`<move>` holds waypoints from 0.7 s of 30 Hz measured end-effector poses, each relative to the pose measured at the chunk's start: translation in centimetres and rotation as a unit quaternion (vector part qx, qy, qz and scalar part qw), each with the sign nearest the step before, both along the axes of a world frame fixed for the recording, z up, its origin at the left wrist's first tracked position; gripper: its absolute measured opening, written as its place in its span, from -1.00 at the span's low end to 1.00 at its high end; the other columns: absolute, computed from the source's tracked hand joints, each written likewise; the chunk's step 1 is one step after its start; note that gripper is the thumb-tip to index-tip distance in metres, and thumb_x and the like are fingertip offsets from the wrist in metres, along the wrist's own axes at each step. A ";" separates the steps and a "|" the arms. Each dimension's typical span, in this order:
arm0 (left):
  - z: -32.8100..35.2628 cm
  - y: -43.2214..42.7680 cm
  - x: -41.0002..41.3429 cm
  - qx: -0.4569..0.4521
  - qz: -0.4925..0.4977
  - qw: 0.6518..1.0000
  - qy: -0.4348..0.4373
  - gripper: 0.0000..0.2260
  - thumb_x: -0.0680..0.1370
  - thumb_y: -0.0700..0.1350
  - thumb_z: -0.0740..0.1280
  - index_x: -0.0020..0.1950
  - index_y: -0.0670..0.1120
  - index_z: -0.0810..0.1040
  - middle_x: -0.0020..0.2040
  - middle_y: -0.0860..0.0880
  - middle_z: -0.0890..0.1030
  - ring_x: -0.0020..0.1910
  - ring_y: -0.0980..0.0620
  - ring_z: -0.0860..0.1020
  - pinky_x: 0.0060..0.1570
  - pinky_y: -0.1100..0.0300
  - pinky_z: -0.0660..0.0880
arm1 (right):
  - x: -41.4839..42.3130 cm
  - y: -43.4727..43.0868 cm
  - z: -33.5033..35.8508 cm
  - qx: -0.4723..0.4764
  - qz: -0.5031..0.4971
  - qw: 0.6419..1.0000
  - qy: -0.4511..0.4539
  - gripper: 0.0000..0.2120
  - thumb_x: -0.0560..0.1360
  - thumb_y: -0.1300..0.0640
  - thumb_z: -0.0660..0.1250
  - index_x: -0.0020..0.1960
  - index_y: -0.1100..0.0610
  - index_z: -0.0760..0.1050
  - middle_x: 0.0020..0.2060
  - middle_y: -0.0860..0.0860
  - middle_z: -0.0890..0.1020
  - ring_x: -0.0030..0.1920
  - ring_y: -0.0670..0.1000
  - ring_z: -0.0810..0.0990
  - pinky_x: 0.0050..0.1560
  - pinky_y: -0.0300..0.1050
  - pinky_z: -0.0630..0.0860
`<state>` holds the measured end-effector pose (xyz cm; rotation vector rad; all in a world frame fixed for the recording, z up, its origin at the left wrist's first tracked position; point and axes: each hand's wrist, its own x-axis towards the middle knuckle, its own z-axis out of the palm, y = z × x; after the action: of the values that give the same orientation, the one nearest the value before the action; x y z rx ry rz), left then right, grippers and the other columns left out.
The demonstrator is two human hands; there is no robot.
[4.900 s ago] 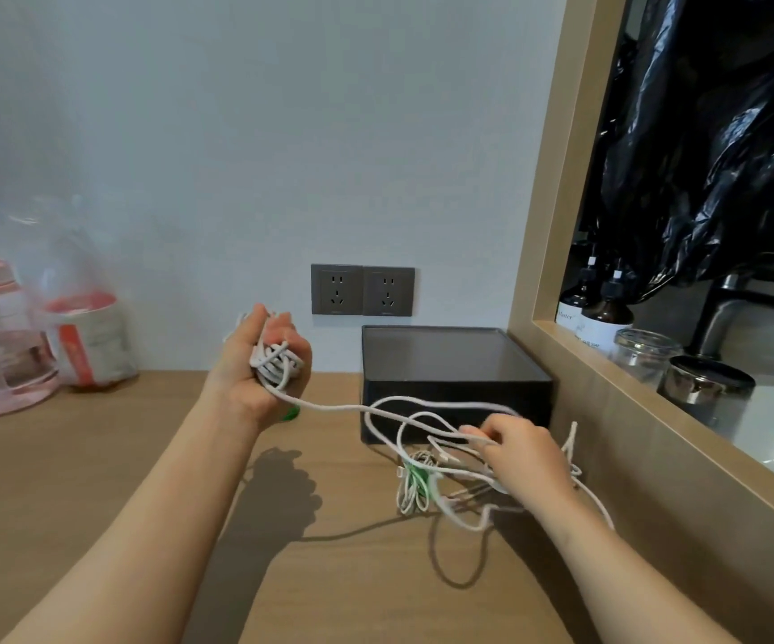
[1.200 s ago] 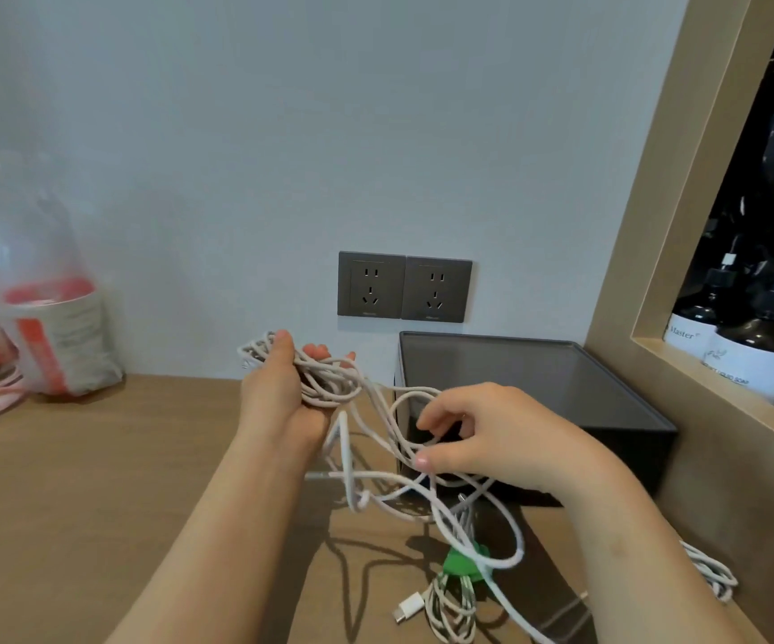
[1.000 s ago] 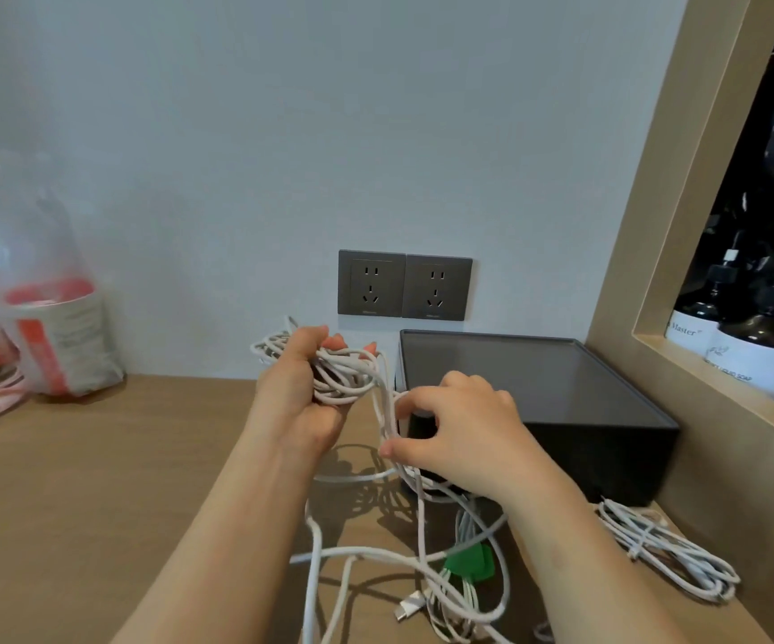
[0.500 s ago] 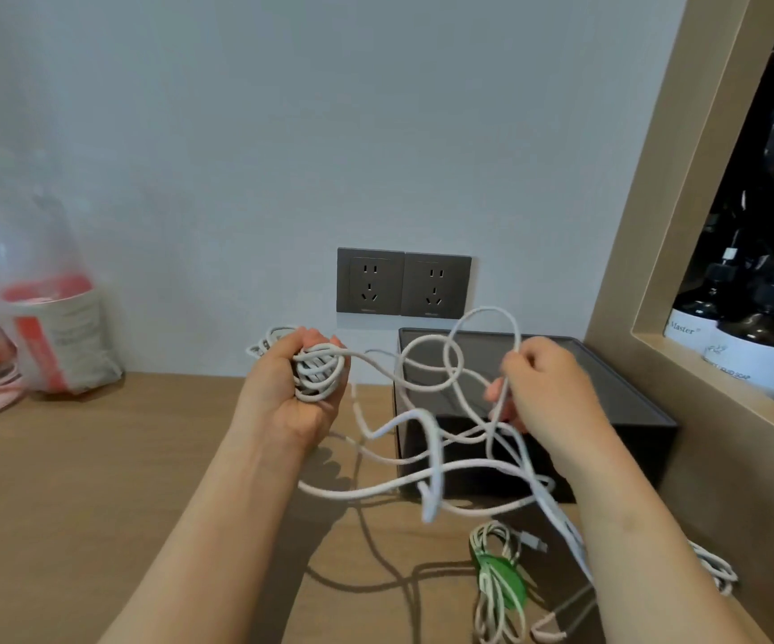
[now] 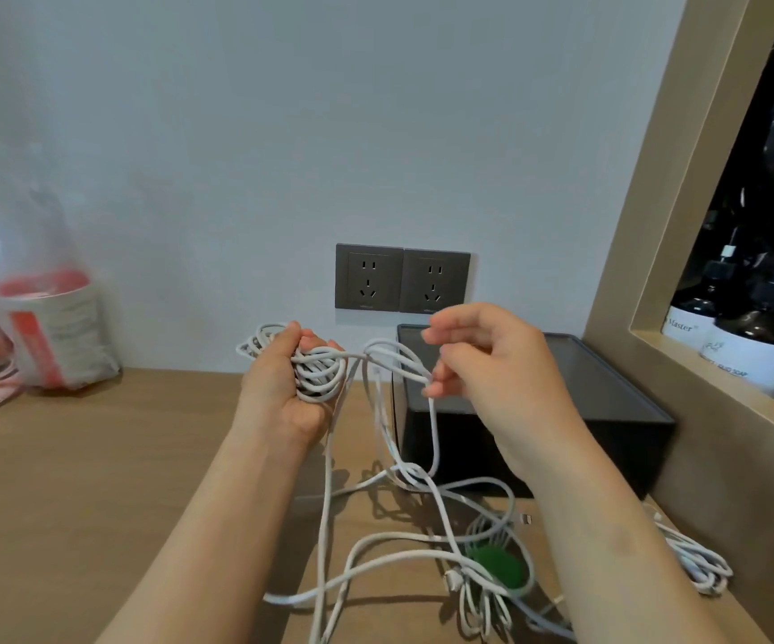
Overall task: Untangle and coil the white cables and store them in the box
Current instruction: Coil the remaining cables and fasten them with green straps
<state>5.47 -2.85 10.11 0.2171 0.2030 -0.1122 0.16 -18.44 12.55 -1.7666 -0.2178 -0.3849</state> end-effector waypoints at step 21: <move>0.4 -0.8 -1.3 0.450 0.069 0.865 -0.212 -0.82 0.58 -0.18 0.27 0.16 -0.20 0.42 -0.37 -0.07 0.45 -0.53 0.09 0.45 -0.55 0.25 0.44 | 1.3 1.0 -2.3 -0.243 0.086 0.965 0.050 -0.72 0.59 -0.08 0.10 0.12 -0.07 0.54 0.03 -0.17 0.55 0.05 -0.21 0.47 0.03 -0.31 0.37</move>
<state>4.18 -3.62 10.55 1.1503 -0.1897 0.1869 1.42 -17.43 10.22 -2.2220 -0.4165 -0.1176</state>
